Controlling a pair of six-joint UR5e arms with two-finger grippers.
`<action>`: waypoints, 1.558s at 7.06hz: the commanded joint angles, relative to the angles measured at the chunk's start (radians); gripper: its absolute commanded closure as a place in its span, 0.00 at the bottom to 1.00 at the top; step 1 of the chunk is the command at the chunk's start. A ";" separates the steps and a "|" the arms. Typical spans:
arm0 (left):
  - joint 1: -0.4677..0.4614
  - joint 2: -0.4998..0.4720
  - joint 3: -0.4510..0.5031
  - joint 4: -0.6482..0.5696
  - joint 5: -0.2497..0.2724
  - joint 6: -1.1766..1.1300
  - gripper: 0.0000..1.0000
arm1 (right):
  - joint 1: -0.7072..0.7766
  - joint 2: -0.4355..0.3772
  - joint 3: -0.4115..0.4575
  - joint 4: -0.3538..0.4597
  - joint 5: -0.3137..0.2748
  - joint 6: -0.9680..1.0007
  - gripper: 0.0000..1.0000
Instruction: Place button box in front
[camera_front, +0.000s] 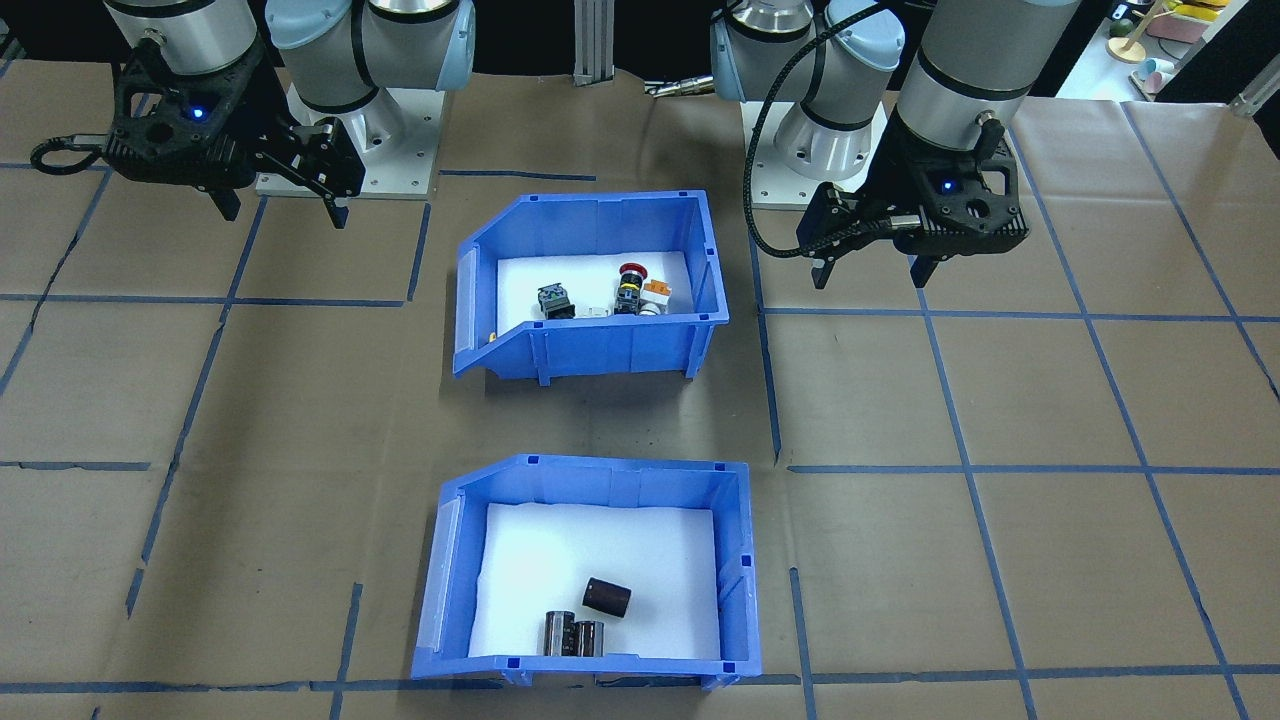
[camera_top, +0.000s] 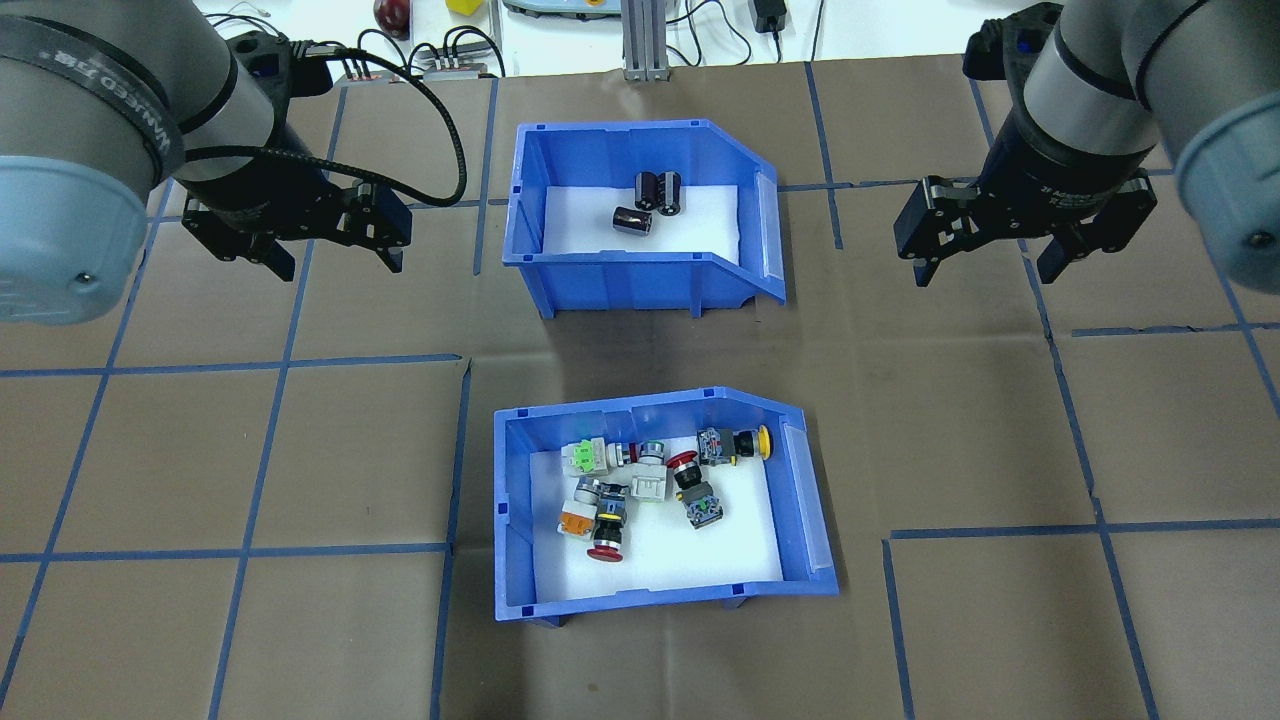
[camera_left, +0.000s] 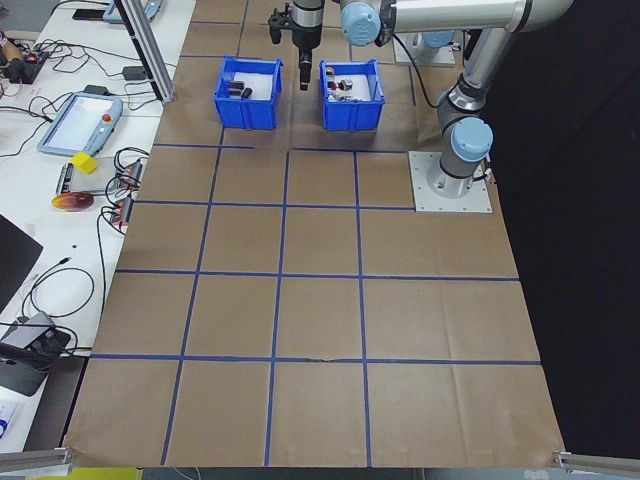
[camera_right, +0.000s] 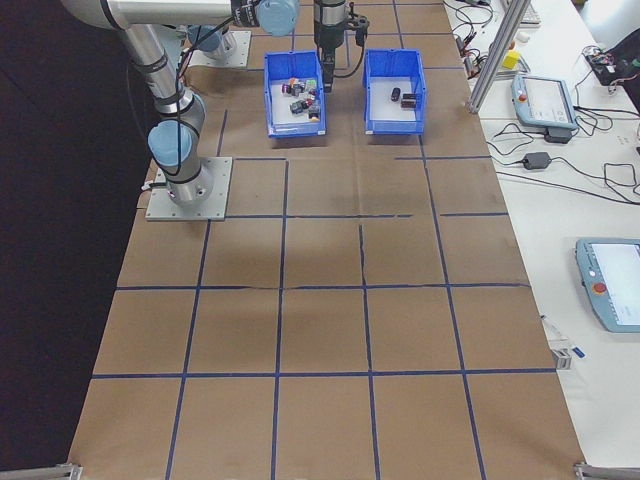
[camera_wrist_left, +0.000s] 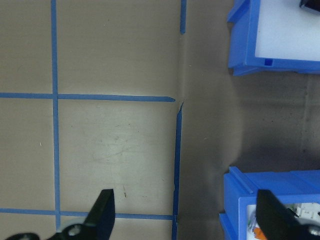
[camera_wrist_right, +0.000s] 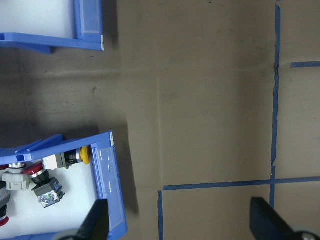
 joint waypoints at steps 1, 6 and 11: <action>0.000 -0.001 -0.002 0.000 -0.004 0.000 0.01 | 0.000 0.000 0.000 0.000 0.000 -0.001 0.00; -0.003 -0.007 -0.007 0.000 -0.012 -0.005 0.01 | 0.001 0.001 0.000 -0.002 0.000 -0.007 0.00; -0.005 0.027 -0.068 0.017 -0.013 -0.134 0.01 | 0.003 0.006 -0.002 -0.003 -0.009 -0.068 0.00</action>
